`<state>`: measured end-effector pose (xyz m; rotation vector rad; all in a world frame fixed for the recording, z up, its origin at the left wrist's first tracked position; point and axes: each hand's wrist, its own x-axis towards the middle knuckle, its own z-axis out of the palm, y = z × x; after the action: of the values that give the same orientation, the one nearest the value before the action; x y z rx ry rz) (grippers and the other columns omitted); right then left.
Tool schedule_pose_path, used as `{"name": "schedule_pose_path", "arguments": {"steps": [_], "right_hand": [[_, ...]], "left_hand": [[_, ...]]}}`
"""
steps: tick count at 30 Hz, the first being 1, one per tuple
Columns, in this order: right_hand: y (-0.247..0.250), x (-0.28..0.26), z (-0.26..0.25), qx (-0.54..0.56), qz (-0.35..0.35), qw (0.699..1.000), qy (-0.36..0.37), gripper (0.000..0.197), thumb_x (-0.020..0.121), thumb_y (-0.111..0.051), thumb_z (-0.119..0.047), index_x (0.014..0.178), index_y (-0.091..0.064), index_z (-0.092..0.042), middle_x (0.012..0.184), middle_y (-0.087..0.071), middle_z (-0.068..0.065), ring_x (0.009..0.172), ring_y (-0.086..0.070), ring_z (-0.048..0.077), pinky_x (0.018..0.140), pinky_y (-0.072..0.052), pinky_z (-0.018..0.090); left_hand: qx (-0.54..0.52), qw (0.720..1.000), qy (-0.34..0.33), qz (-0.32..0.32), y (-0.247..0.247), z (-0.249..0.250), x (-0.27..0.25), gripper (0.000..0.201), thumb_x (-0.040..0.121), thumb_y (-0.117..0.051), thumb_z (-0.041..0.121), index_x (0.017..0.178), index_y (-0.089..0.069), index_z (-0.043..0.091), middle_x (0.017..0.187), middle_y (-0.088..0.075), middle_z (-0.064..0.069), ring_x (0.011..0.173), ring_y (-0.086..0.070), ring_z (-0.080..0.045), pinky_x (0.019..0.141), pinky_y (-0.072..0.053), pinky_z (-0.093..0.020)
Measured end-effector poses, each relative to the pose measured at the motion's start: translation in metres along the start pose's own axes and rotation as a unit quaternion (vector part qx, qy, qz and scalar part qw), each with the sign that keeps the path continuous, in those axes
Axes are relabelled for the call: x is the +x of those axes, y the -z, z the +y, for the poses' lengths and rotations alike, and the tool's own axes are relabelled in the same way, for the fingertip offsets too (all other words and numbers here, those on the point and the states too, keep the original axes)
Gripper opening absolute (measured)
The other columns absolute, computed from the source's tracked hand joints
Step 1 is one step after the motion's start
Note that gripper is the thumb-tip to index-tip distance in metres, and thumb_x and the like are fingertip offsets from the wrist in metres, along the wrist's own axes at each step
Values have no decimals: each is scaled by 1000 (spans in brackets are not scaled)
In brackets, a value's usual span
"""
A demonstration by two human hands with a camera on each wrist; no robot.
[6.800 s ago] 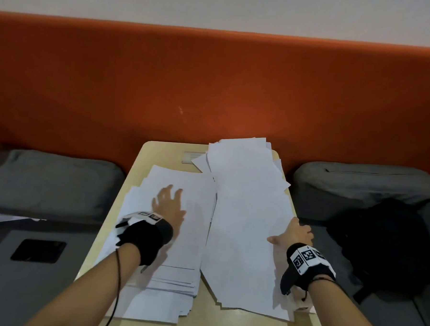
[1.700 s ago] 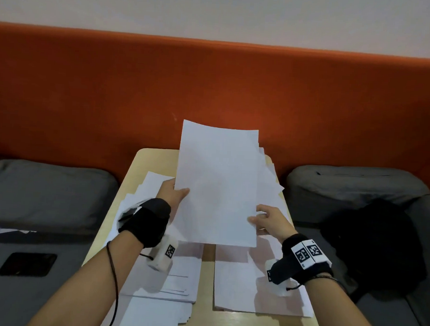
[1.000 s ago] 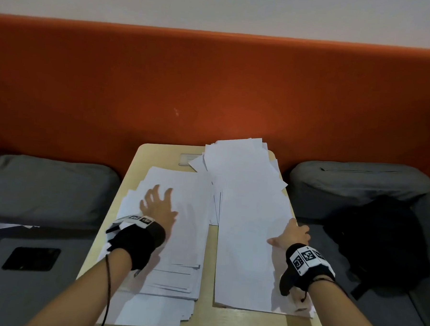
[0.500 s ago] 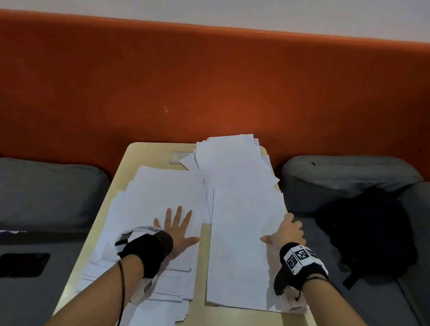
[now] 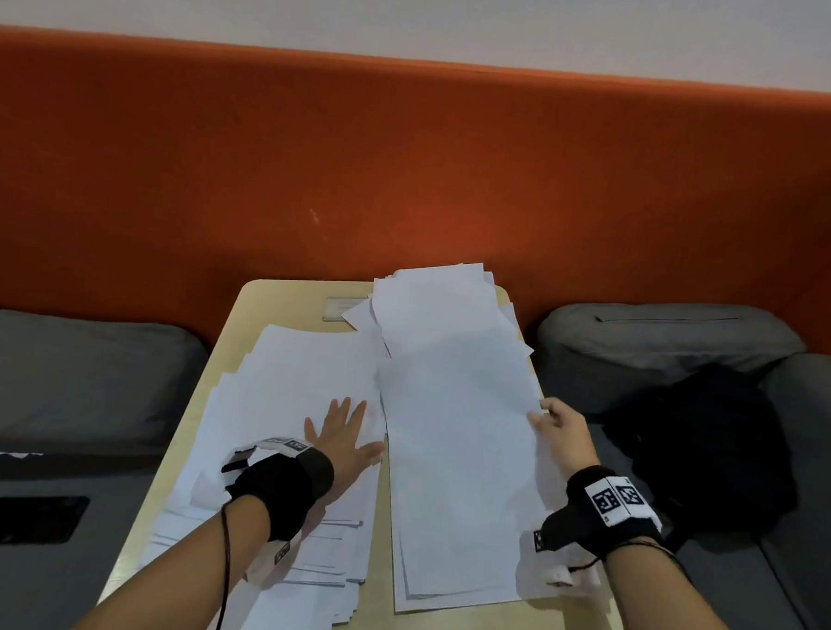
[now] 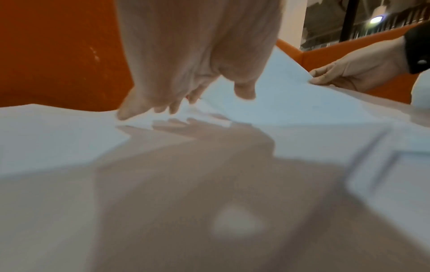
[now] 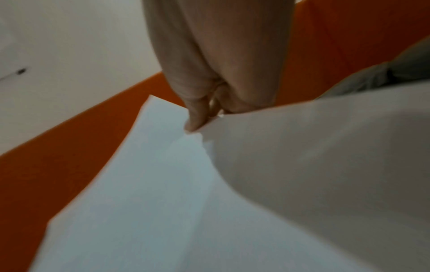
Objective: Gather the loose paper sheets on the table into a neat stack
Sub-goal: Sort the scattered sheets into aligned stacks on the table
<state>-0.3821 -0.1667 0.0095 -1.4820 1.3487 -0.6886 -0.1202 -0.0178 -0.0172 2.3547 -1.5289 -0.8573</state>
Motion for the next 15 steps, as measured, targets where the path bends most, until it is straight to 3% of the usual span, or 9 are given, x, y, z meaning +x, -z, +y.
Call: {"name": "schedule_pose_path", "arguments": {"steps": [1, 2, 3, 4, 6, 8, 9, 12, 15], "right_hand": [[2, -3, -8, 39, -10, 999, 15, 17, 91, -53, 0, 80, -59, -11, 74, -66, 8, 66, -63, 19, 67, -49, 28], [4, -5, -16, 67, -17, 997, 27, 16, 92, -51, 1, 83, -59, -9, 73, -66, 6, 63, -63, 14, 62, -51, 24], [6, -7, -25, 92, -26, 995, 40, 15, 93, -50, 0, 85, -59, -9, 75, -68, 5, 63, -64, 11, 61, -52, 21], [7, -8, -32, 115, -30, 992, 52, 14, 93, -50, 0, 87, -59, -9, 77, -69, 4, 66, -65, 11, 63, -53, 21], [9, -8, -46, 148, -29, 986, 74, 14, 93, -51, -1, 89, -60, -11, 79, -72, 0, 71, -67, 11, 69, -54, 24], [11, -8, -58, 170, -34, 981, 91, 14, 91, -53, -2, 93, -61, -13, 83, -73, -1, 75, -68, 12, 73, -54, 28], [12, -10, -65, 175, -38, 979, 102, 16, 90, -54, -2, 98, -62, -13, 89, -73, -1, 79, -69, 12, 75, -55, 28], [18, -13, -87, 188, -27, 971, 146, 24, 90, -55, -1, 112, -61, -8, 98, -70, -5, 87, -68, 7, 77, -55, 20], [24, -16, -104, 207, -15, 962, 176, 21, 90, -54, 0, 109, -60, -5, 85, -73, -12, 81, -68, 2, 70, -54, 16]], "left_hand": [[-106, 993, -51, 20, 5, 7, 0, 66, 94, -46, 44, 147, -15, 20, 153, -23, 1, 143, -17, -20, 118, -4, -48], [-229, 969, -96, 17, 13, 16, -2, 61, 91, -53, 42, 141, -26, 21, 138, -43, 7, 133, -37, -16, 116, -23, -39], [-333, 935, -120, 8, 23, 28, -4, 60, 85, -59, 47, 134, -33, 24, 124, -52, 14, 121, -49, -12, 103, -39, -24], [-401, 907, -125, 15, 31, 39, -5, 64, 78, -62, 54, 129, -37, 24, 117, -55, 15, 112, -55, -9, 89, -47, -15], [-466, 875, -115, 67, 44, 57, -2, 51, 80, -61, 45, 119, -50, 15, 111, -62, 3, 99, -63, -13, 73, -52, -12], [-497, 853, -98, 121, 57, 74, -1, 26, 91, -56, 18, 114, -57, 4, 107, -62, -6, 91, -63, -19, 69, -54, -14], [-503, 847, -100, 138, 64, 82, 0, 23, 94, -51, 10, 114, -58, 0, 105, -62, -7, 86, -63, -15, 70, -53, -14], [-520, 826, -139, 166, 85, 99, -1, 21, 94, -48, 4, 112, -59, 0, 96, -63, -2, 70, -65, 3, 70, -53, -13], [-526, 812, -173, 185, 101, 109, -2, 21, 93, -48, 3, 112, -58, 0, 89, -66, 2, 67, -64, 7, 68, -52, -12]]}}
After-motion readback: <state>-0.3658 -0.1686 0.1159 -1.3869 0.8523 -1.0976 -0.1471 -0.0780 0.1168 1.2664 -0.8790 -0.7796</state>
